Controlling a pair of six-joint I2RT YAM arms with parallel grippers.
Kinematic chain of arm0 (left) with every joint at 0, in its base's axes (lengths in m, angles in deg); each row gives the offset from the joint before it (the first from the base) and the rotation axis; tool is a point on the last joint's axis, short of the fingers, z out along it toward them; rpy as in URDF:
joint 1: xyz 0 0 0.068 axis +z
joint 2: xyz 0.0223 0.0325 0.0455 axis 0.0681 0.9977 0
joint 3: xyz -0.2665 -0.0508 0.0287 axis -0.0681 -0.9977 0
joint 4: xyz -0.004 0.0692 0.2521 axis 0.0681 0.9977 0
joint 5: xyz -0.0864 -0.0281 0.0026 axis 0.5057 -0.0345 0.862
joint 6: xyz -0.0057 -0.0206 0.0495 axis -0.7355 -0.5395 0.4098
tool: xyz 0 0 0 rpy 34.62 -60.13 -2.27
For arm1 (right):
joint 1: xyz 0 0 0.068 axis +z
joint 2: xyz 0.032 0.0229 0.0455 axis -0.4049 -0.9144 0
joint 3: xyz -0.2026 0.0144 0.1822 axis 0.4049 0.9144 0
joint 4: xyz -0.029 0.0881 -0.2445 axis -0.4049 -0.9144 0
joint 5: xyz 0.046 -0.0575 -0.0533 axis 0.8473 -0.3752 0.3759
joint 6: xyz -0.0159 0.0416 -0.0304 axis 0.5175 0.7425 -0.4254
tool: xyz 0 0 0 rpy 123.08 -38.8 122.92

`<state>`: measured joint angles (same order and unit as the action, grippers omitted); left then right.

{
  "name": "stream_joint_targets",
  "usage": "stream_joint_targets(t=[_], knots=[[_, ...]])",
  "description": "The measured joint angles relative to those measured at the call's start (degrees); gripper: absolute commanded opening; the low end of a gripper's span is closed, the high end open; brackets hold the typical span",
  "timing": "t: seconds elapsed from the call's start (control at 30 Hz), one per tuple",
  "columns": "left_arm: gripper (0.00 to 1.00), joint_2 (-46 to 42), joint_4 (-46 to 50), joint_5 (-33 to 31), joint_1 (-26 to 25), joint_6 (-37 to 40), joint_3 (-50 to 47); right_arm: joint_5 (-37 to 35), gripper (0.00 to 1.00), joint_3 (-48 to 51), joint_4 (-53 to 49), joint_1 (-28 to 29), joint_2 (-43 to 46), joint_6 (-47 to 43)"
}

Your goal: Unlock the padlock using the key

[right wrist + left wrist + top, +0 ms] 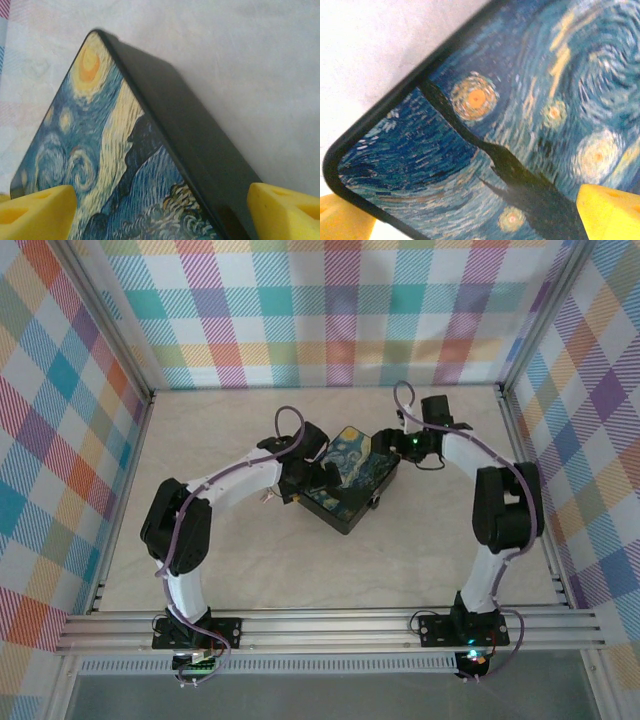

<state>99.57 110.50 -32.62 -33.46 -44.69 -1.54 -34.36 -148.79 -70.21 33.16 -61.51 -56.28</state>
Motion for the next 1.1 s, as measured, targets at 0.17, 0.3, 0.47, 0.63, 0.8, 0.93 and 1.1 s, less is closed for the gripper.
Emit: stream_joint_targets(t=[0.17, 0.3, 0.47, 0.63, 0.8, 0.93, 1.1], knots=[[1.0, 4.1, 0.1, -0.7, 1.5, 1.6, 5.1, -3.6, 0.9, 10.3, 1.2, 0.0, 8.7, 4.8], [1.0, 8.3, -0.6, -0.8, 2.5, 2.9, 10.8, -5.5, 0.9, 15.3, 1.0, 0.0, 11.9, 8.4], [1.0, 11.6, -1.3, -0.4, 3.9, 3.3, 15.2, -5.4, 0.91, 16.7, 2.0, 0.0, 13.1, 11.8], [1.0, 11.7, -1.8, 0.2, 5.9, 4.3, 15.5, -5.1, 0.98, 16.7, 2.1, 0.7, 13.2, 13.5], [1.0, 6.5, -0.9, 0.1, 8.7, 7.8, 10.9, -5.3, 0.99, 15.6, -1.2, 0.9, 15.1, 12.5], [0.99, -1.0, 0.2, -1.7, 12.4, 9.0, 5.0, -5.8, 0.93, 13.2, -3.1, 0.9, 15.7, 11.6], [0.82, -6.2, 0.5, -5.6, 15.6, 7.8, -3.3, -6.2, 0.74, 11.6, -4.2, 0.9, 15.7, 11.1]])
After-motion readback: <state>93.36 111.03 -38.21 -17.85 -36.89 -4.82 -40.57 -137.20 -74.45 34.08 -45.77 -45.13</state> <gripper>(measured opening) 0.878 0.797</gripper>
